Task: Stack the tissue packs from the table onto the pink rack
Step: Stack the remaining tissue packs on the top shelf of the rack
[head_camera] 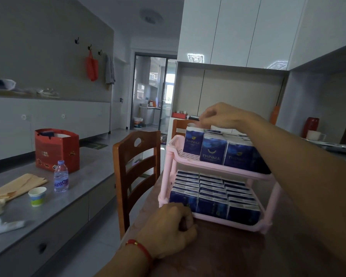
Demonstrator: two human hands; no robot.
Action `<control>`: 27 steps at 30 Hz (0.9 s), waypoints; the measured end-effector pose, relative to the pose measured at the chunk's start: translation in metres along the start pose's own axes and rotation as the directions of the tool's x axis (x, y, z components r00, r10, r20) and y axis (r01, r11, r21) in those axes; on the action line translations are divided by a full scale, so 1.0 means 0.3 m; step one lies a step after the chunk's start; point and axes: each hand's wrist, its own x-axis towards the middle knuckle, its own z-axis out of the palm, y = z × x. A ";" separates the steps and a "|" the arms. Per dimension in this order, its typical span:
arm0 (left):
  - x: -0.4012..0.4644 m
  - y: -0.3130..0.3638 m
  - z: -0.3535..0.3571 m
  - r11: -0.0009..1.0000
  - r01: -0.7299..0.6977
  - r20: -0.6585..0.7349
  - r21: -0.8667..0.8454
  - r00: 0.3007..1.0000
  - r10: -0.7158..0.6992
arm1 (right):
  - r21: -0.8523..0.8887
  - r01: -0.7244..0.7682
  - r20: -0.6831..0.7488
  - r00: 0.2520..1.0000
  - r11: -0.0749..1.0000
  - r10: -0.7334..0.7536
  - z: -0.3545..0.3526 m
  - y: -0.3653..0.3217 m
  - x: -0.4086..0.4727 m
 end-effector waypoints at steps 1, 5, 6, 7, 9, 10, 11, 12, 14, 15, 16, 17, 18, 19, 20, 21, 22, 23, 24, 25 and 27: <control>0.000 0.002 -0.001 1.000 0.004 0.005 -0.002 1.000 -0.004 | 0.040 0.020 -0.065 0.998 0.999 -0.018 -0.022 0.016 -0.030; -0.008 0.015 -0.014 0.999 -0.021 0.009 0.048 1.000 0.021 | 0.115 0.121 -0.405 0.912 0.986 -0.064 -0.103 0.140 -0.213; -0.010 0.020 -0.018 0.998 -0.029 0.010 0.057 1.000 0.028 | 0.123 0.106 -0.468 0.883 0.987 -0.037 -0.116 0.191 -0.270; -0.015 0.025 -0.021 0.997 -0.038 0.010 0.070 0.999 0.038 | 0.129 0.073 -0.515 0.857 0.989 0.004 -0.126 0.248 -0.331; -0.021 0.041 -0.021 0.991 -0.066 0.025 0.116 0.998 0.064 | 0.140 -0.039 -0.551 0.827 0.989 0.111 -0.139 0.383 -0.459; -0.024 0.051 -0.018 0.986 -0.082 0.039 0.145 0.996 0.077 | 0.139 -0.105 -0.538 0.827 0.985 0.164 -0.141 0.448 -0.531; -0.024 0.062 -0.011 0.980 -0.098 0.057 0.173 0.994 0.090 | 0.125 -0.172 -0.520 0.827 0.977 0.212 -0.140 0.517 -0.599; -0.023 0.079 -0.001 0.975 -0.117 0.068 0.189 0.992 0.106 | 0.095 -0.236 -0.503 0.827 0.967 0.251 -0.138 0.590 -0.665; -0.007 0.127 0.037 0.965 -0.186 0.087 0.186 0.981 0.173 | 0.016 -0.373 -0.468 0.817 0.928 0.336 -0.125 0.738 -0.771; 0.004 0.161 0.067 0.954 -0.233 0.107 0.187 0.970 0.216 | -0.024 -0.440 -0.444 0.809 0.898 0.385 -0.113 0.810 -0.811; 0.019 0.201 0.108 0.938 -0.288 0.130 0.194 0.955 0.267 | -0.058 -0.503 -0.416 0.797 0.862 0.437 -0.098 0.876 -0.844; 0.035 0.248 0.155 0.917 -0.346 0.144 0.196 0.936 0.323 | -0.084 -0.552 -0.389 0.784 0.829 0.483 -0.082 0.935 -0.867; 0.055 0.299 0.204 0.898 -0.398 0.149 0.187 0.915 0.375 | -0.102 -0.588 -0.366 0.773 0.803 0.519 -0.065 0.988 -0.882; 0.080 0.350 0.254 0.879 -0.446 0.141 0.170 0.893 0.427 | -0.115 -0.608 -0.343 0.767 0.786 0.543 -0.046 1.031 -0.891; 0.110 0.397 0.306 0.862 -0.483 0.126 0.154 0.875 0.468 | -0.117 -0.619 -0.327 0.762 0.777 0.558 -0.027 1.057 -0.893; 0.144 0.440 0.357 0.853 -0.502 0.113 0.138 0.864 0.490 | -0.112 -0.631 -0.322 0.754 0.768 0.573 -0.011 1.087 -0.886; 0.181 0.480 0.399 0.851 -0.510 0.103 0.122 0.859 0.501 | -0.107 -0.651 -0.315 0.739 0.751 0.595 0.003 1.121 -0.873; 0.217 0.511 0.441 0.848 -0.517 0.096 0.116 0.856 0.508 | -0.106 -0.674 -0.304 0.722 0.731 0.621 0.017 1.153 -0.856; 0.254 0.533 0.480 0.844 -0.523 0.089 0.124 0.853 0.515 | -0.100 -0.691 -0.290 0.708 0.715 0.644 0.029 1.187 -0.836; 0.285 0.548 0.513 0.843 -0.521 0.082 0.136 0.854 0.514 | -0.087 -0.702 -0.272 0.699 0.707 0.661 0.041 1.219 -0.817; 0.323 0.551 0.561 0.861 -0.490 0.081 0.136 0.872 0.483 | -0.063 -0.708 -0.250 0.694 0.704 0.676 0.061 1.281 -0.770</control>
